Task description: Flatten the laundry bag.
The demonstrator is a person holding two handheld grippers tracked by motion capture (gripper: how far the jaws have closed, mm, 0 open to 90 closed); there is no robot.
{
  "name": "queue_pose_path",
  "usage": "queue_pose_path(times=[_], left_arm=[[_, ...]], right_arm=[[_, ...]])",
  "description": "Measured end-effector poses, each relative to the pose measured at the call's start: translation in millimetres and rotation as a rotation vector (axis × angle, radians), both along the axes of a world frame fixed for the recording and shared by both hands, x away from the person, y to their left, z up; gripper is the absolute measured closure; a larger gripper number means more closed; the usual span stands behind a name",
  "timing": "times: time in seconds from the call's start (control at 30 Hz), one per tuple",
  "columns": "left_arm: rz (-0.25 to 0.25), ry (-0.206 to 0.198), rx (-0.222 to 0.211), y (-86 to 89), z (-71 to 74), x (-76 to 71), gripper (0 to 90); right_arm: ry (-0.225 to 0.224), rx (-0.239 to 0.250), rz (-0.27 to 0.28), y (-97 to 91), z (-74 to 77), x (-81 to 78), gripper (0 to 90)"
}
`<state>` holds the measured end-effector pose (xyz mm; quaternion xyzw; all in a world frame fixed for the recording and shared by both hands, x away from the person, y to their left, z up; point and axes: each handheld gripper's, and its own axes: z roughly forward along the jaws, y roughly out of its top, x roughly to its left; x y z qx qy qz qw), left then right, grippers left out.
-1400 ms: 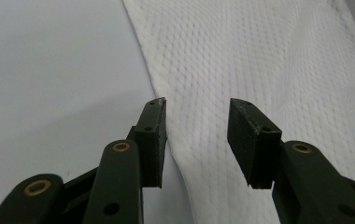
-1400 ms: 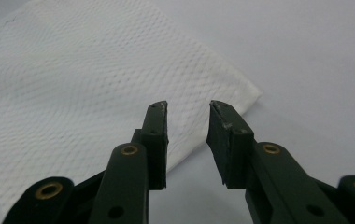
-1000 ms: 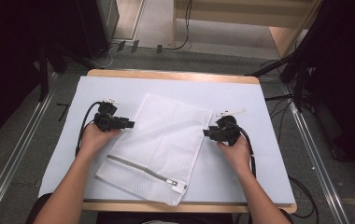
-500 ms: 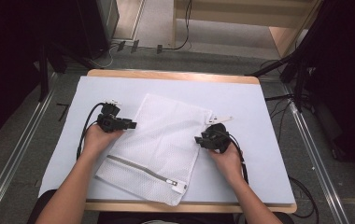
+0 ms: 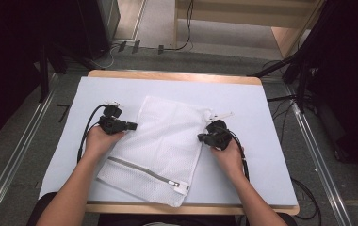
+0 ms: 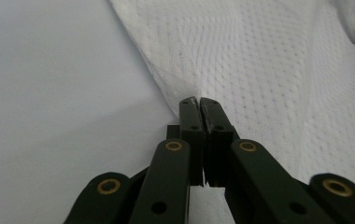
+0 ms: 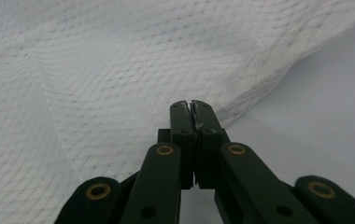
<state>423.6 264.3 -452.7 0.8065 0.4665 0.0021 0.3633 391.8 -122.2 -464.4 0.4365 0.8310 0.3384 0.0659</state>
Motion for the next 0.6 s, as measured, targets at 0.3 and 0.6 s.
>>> queue_pose_path(times=[0.3, 0.6], left_arm=[[0.02, 0.006, -0.038, -0.1, 1.6, -7.3, 89.7], [0.041, -0.018, -0.037, 2.6, 1.9, -14.6, 89.7]], right_arm=[[-0.007, 0.022, -0.044, -14.5, 3.7, 28.4, 90.0], [-0.014, 0.041, -0.051, -14.1, 3.5, 62.1, 90.0]])
